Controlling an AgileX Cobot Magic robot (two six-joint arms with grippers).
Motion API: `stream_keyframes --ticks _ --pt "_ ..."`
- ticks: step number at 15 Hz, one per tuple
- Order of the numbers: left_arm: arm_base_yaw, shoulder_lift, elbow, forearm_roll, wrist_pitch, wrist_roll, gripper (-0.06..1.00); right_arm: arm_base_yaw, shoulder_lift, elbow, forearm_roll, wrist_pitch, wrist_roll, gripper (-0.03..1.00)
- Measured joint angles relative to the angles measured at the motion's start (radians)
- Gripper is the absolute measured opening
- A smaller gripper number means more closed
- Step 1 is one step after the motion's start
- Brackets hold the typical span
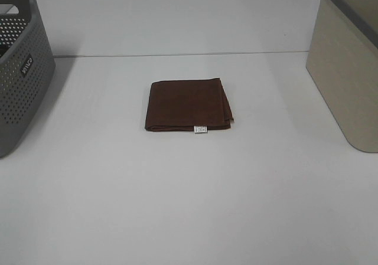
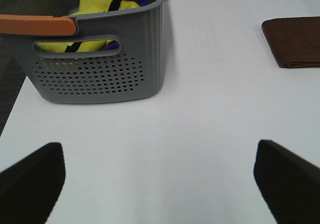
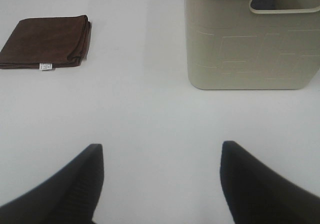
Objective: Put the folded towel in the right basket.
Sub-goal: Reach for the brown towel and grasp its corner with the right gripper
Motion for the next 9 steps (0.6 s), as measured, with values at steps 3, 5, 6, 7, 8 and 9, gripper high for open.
stream_keyframes --ticks 3,5,6,7,8,9 --pt "0.0 0.0 0.0 0.0 0.0 0.0 0.97 0.0 0.0 0.0 0.0 0.0 0.0 0.64" --pt "0.0 0.0 0.0 0.0 0.0 0.0 0.97 0.0 0.0 0.0 0.0 0.0 0.0 0.64" --pt "0.0 0.0 0.0 0.0 0.0 0.0 0.97 0.0 0.0 0.0 0.0 0.0 0.0 0.64" --pt "0.0 0.0 0.0 0.0 0.0 0.0 0.97 0.0 0.0 0.0 0.0 0.0 0.0 0.64" --pt "0.0 0.0 0.0 0.0 0.0 0.0 0.97 0.0 0.0 0.0 0.0 0.0 0.0 0.64" --pt "0.0 0.0 0.0 0.0 0.0 0.0 0.97 0.0 0.0 0.0 0.0 0.0 0.0 0.64"
